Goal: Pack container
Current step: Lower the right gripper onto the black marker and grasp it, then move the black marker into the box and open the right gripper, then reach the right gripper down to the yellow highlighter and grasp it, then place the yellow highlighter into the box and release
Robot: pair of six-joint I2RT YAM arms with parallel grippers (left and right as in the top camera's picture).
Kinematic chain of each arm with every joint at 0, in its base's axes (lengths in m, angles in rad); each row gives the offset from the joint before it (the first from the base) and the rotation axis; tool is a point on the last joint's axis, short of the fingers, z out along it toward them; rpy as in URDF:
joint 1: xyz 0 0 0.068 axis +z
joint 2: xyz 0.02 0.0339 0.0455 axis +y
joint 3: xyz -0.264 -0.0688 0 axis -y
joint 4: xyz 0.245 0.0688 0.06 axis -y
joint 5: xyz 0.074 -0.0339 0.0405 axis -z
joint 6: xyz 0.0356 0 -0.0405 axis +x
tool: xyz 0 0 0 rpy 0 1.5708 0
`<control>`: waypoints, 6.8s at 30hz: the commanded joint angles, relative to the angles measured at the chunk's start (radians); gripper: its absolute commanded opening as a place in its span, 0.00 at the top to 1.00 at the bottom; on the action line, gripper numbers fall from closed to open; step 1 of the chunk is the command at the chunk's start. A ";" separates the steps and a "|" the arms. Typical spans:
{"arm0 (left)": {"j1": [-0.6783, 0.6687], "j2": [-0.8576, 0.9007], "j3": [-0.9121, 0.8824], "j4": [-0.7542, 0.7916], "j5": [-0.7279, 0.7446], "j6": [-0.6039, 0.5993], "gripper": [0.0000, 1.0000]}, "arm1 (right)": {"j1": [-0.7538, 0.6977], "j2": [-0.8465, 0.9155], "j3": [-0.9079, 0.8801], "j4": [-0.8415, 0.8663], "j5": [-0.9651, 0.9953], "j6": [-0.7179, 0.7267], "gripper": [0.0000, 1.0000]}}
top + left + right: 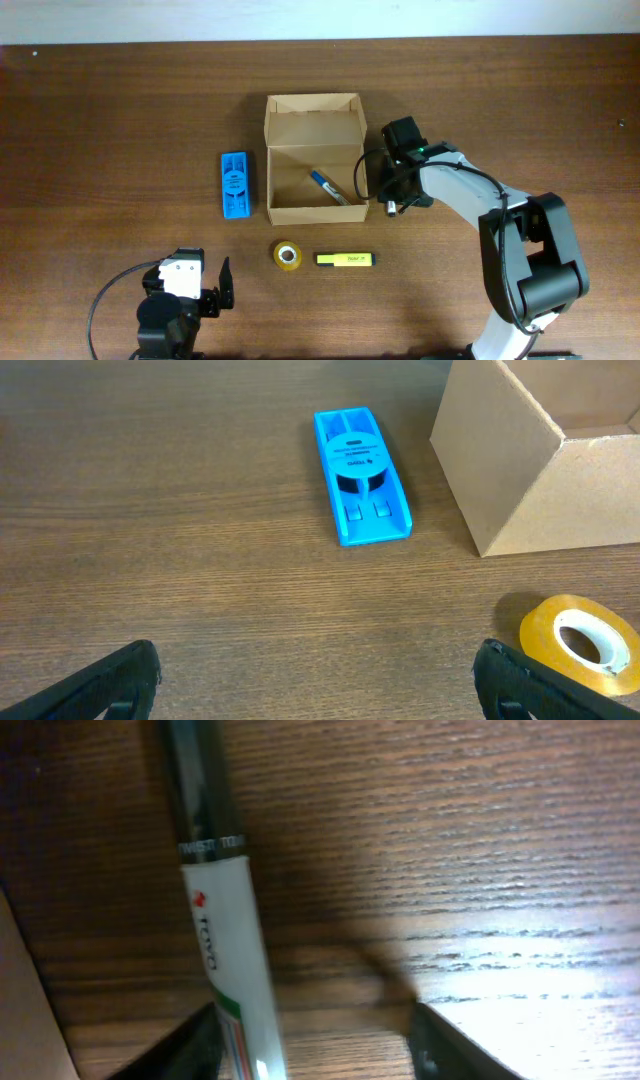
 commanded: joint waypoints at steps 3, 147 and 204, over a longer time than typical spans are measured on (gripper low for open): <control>0.006 -0.005 -0.006 0.002 -0.006 0.019 0.00 | -0.007 0.024 -0.006 0.005 -0.011 0.009 0.68; 0.006 -0.005 -0.006 0.002 -0.006 0.019 0.00 | 0.533 -0.002 -0.135 -0.124 -0.096 -0.956 0.68; 0.006 -0.005 -0.005 0.002 -0.006 0.019 0.00 | 0.360 0.125 0.523 -0.243 -0.030 -0.957 0.05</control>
